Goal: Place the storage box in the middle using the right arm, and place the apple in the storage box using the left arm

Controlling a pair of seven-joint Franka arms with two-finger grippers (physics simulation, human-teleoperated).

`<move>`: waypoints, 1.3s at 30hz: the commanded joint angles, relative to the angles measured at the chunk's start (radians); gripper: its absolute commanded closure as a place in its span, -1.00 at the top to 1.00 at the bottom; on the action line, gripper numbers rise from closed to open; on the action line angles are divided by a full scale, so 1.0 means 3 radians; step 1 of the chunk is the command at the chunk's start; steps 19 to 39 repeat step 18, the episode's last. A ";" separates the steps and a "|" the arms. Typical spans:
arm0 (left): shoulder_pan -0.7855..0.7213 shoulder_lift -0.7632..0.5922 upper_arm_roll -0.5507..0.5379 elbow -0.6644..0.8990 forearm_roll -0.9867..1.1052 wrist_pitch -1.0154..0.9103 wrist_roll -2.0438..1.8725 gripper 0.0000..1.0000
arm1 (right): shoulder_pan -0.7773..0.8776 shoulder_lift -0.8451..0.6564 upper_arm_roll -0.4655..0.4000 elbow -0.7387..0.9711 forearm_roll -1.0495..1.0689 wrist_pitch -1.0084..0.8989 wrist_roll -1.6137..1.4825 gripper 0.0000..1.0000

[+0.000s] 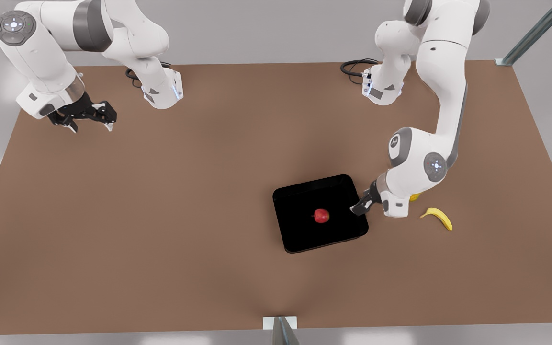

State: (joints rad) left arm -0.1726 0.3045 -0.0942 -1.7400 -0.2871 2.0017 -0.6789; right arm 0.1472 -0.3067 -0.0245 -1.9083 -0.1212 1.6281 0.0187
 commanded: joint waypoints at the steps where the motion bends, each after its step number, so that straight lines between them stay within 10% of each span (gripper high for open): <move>1: 0.0012 -0.0017 0.0002 0.0002 0.0394 -0.0044 0.0087 1.00 | 0.0000 0.0000 0.0000 0.0000 0.0000 -0.0002 -0.0001 1.00; 7: 0.0478 -0.0949 0.0227 0.0170 0.0972 -0.1534 0.2635 1.00 | 0.0000 -0.0031 0.0000 -0.0015 0.0000 0.0003 -0.0027 1.00; 15: 0.0514 -0.0146 0.0150 0.1085 0.0972 -0.1799 0.2462 1.00 | 0.0000 -0.0041 0.0000 -0.0036 0.0000 -0.0002 -0.0032 1.00; 39: 0.0504 -0.0151 0.0145 0.1070 0.0972 -0.1789 0.2411 1.00 | 0.0000 -0.0046 -0.0005 -0.0036 0.0000 0.0008 -0.0037 1.00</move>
